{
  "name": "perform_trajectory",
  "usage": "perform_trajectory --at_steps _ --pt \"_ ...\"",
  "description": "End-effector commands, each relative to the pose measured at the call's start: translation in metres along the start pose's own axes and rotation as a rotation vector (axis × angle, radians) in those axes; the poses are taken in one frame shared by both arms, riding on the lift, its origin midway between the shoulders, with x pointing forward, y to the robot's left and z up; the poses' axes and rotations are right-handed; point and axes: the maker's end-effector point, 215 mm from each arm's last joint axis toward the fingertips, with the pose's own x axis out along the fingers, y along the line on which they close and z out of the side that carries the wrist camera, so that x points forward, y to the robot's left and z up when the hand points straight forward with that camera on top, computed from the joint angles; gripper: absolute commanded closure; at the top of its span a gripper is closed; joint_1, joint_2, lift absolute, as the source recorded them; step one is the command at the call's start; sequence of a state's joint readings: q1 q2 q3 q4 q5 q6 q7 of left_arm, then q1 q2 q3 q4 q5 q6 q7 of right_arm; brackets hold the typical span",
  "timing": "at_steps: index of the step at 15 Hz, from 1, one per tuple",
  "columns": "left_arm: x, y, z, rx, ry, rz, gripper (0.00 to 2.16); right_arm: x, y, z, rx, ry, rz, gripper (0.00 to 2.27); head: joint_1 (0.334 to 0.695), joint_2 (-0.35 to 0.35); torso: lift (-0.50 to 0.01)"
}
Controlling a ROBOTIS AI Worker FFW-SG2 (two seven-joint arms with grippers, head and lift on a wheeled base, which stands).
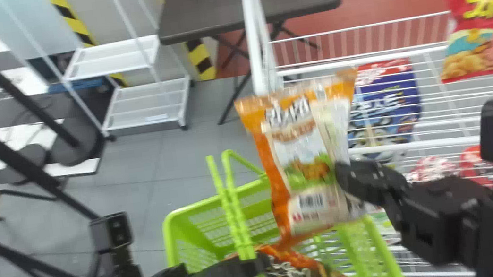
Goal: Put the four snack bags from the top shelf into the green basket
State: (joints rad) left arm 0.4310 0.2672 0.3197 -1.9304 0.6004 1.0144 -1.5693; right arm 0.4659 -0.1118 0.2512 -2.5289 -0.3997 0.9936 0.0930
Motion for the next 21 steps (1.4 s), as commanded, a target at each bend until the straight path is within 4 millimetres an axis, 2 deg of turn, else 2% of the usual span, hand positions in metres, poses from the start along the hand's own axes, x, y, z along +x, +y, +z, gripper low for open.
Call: perform_trajectory --at_steps 1,3,4,5,6,7,9,10,12,13,14,15,16,18,20,21 --pt "0.002 -0.005 0.001 0.001 -0.002 -0.021 2.15 0.000 0.024 -0.048 0.000 0.151 0.041 2.25 0.695 0.305 -0.004" --pt "0.002 -0.007 0.002 0.001 -0.001 -0.022 2.15 0.006 0.031 -0.078 -0.018 0.227 0.050 2.25 0.695 0.350 -0.004" --pt "0.003 -0.008 0.001 0.001 0.002 -0.025 2.15 0.006 0.030 -0.093 -0.028 0.278 0.046 2.14 0.695 0.350 -0.004" --pt "0.004 -0.008 0.001 0.001 0.004 -0.027 2.15 0.007 0.023 -0.104 -0.050 0.320 0.025 1.67 0.695 0.350 -0.004" --pt "0.005 -0.008 0.000 -0.002 0.005 -0.029 2.15 0.008 0.018 -0.110 -0.070 0.344 0.010 0.58 0.695 0.350 -0.004" --pt "0.005 -0.008 0.000 -0.001 0.007 -0.028 2.15 0.008 0.014 -0.111 -0.077 0.350 0.004 0.00 0.695 0.350 -0.004" --pt "0.005 -0.008 0.001 -0.001 0.006 -0.028 2.15 0.006 0.012 -0.103 -0.086 0.336 0.011 0.00 0.695 0.350 -0.004" --pt "0.005 -0.008 0.001 -0.001 0.006 -0.028 2.15 0.004 0.008 -0.090 -0.086 0.308 0.007 0.03 0.695 0.350 -0.004" --pt "0.003 -0.008 0.002 0.001 0.000 -0.026 2.15 -0.005 -0.016 -0.044 -0.089 0.194 -0.036 0.04 0.695 0.350 -0.004" --pt "0.002 -0.007 0.003 0.001 -0.005 -0.024 2.15 -0.012 -0.034 -0.019 -0.083 0.124 -0.070 0.04 0.695 0.350 -0.004" --pt "0.000 -0.008 0.004 -0.001 -0.012 -0.025 2.15 -0.021 -0.061 0.010 -0.084 0.043 -0.126 0.05 0.695 0.347 -0.004" --pt "-0.002 -0.008 0.004 0.000 -0.015 -0.020 2.15 -0.034 -0.094 0.045 -0.094 -0.057 -0.197 0.05 0.695 0.275 -0.004" --pt "-0.003 -0.009 0.004 -0.001 -0.019 -0.021 2.15 -0.044 -0.128 0.065 -0.108 -0.115 -0.275 0.05 0.695 0.225 -0.004" --pt "-0.003 -0.009 0.004 -0.001 -0.020 -0.024 2.15 -0.064 -0.213 0.103 -0.139 -0.237 -0.441 0.05 0.695 0.110 -0.004" --pt "-0.001 -0.009 0.003 -0.005 -0.018 -0.028 2.15 -0.072 -0.281 0.117 -0.132 -0.279 -0.547 0.07 0.695 0.003 -0.004" --pt "-0.001 -0.009 0.002 -0.006 -0.017 -0.029 2.15 -0.069 -0.308 0.119 -0.124 -0.288 -0.577 0.07 0.695 -0.092 -0.004"
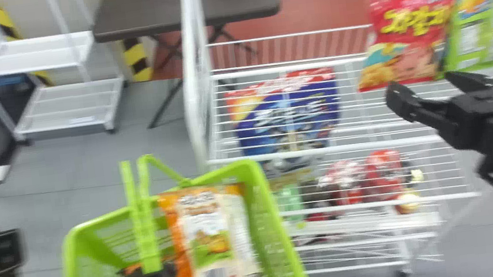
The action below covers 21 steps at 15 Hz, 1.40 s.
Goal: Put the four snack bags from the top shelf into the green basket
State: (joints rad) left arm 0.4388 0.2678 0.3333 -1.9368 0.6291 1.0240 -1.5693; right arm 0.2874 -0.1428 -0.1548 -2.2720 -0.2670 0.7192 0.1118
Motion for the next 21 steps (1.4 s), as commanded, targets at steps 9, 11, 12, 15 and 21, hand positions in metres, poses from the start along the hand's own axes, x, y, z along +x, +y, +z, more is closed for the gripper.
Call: perform_trajectory --at_steps 9,11,12,15,21 --pt "-0.006 -0.002 -0.010 -0.026 -0.018 0.001 2.15 0.169 -0.095 -0.003 -0.009 -0.124 -0.148 0.08 0.695 -0.213 -0.004" --pt "-0.010 -0.001 -0.010 -0.027 -0.026 0.011 2.15 0.186 -0.096 -0.009 -0.017 -0.090 -0.151 0.11 0.695 -0.202 -0.004" --pt "-0.011 -0.001 -0.011 -0.026 -0.027 0.013 2.15 0.190 -0.094 -0.013 -0.028 -0.074 -0.149 0.20 0.695 -0.198 -0.004" --pt "-0.013 0.001 -0.011 -0.025 -0.034 0.018 2.15 0.184 -0.091 -0.030 -0.011 -0.038 -0.145 1.75 0.695 -0.181 -0.004" --pt "-0.010 0.002 -0.008 -0.022 -0.034 0.012 2.15 0.151 -0.075 -0.001 0.053 -0.087 -0.103 2.25 0.695 -0.175 -0.004"
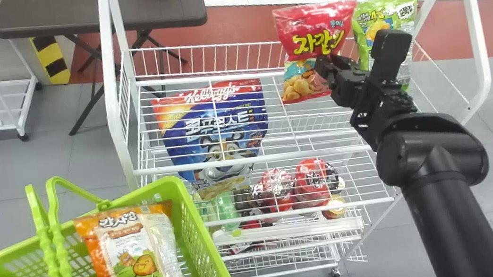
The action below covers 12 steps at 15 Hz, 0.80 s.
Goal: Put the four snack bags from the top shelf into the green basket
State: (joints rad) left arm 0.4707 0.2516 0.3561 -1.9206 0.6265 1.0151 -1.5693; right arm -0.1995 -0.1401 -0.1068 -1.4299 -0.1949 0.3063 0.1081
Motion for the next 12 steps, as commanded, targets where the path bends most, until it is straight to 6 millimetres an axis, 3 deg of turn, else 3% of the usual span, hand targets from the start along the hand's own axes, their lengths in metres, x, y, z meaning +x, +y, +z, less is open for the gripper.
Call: perform_trajectory --at_steps 1,4,5,7,8,10,12 --pt "0.001 -0.002 0.001 0.001 0.002 -0.013 2.15 -0.012 0.000 0.017 0.033 -0.035 0.017 2.25 0.695 -0.173 -0.004" --pt "-0.001 0.000 0.005 0.006 -0.002 -0.009 2.15 -0.044 0.026 0.032 0.060 -0.045 0.085 2.25 0.695 -0.172 -0.004" --pt "-0.001 0.000 0.007 0.010 -0.003 -0.008 2.15 -0.060 0.042 0.043 0.066 -0.055 0.117 2.25 0.695 -0.162 -0.004" --pt "-0.003 -0.001 0.012 0.020 -0.008 -0.007 2.15 -0.099 0.080 0.045 0.093 0.000 0.204 2.25 0.695 -0.141 -0.004" --pt "-0.003 -0.002 0.014 0.026 -0.010 -0.008 2.15 -0.125 0.107 0.040 0.111 0.045 0.274 2.25 0.695 -0.128 -0.004" --pt "-0.001 -0.002 0.019 0.037 -0.006 -0.011 2.15 -0.173 0.157 0.005 0.116 0.200 0.392 2.25 0.695 -0.082 -0.004" --pt "0.002 -0.003 0.024 0.055 0.001 -0.013 2.15 -0.215 0.195 -0.024 0.107 0.334 0.489 2.25 0.695 0.011 -0.004"
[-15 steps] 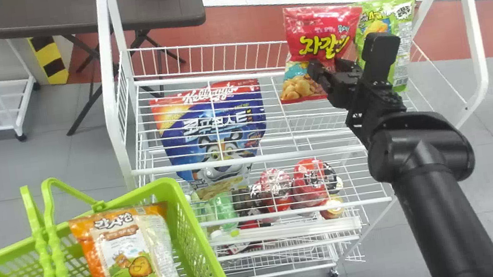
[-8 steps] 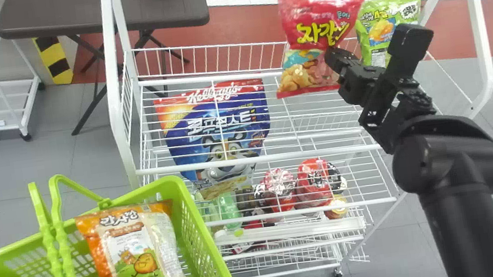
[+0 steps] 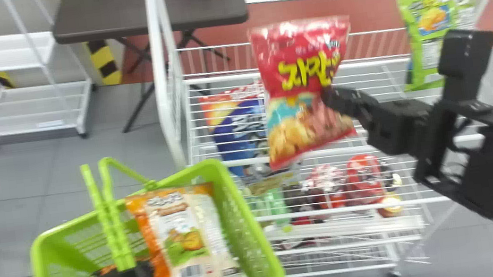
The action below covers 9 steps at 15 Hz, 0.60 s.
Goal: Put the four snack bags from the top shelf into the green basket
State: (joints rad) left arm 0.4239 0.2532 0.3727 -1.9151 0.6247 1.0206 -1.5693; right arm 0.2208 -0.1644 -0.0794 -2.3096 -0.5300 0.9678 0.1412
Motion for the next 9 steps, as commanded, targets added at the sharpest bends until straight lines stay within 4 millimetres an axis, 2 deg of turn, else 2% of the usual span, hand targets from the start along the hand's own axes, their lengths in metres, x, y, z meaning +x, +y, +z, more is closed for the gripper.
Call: perform_trajectory --at_steps 1,2,4,5,7,9 --pt "0.004 -0.003 0.005 0.013 0.012 -0.016 2.15 -0.020 0.055 -0.045 0.023 0.158 0.118 2.25 0.695 0.040 -0.004" --pt "0.005 -0.003 0.005 0.013 0.018 -0.017 2.15 -0.029 0.080 -0.060 0.042 0.220 0.184 2.25 0.695 0.073 -0.004" --pt "0.008 -0.006 0.004 0.010 0.025 -0.022 2.15 -0.041 0.116 -0.087 0.048 0.318 0.267 2.25 0.695 0.134 -0.004" --pt "0.011 -0.008 0.003 0.007 0.031 -0.028 2.15 -0.040 0.130 -0.094 0.034 0.343 0.292 2.25 0.695 0.189 -0.004" --pt "0.020 -0.014 0.001 0.016 0.049 -0.047 2.15 -0.036 0.159 -0.098 0.006 0.363 0.345 2.25 0.695 0.241 -0.004" --pt "0.028 -0.021 -0.003 0.013 0.068 -0.063 2.15 -0.027 0.182 -0.115 -0.001 0.412 0.390 2.25 0.695 0.280 -0.004"
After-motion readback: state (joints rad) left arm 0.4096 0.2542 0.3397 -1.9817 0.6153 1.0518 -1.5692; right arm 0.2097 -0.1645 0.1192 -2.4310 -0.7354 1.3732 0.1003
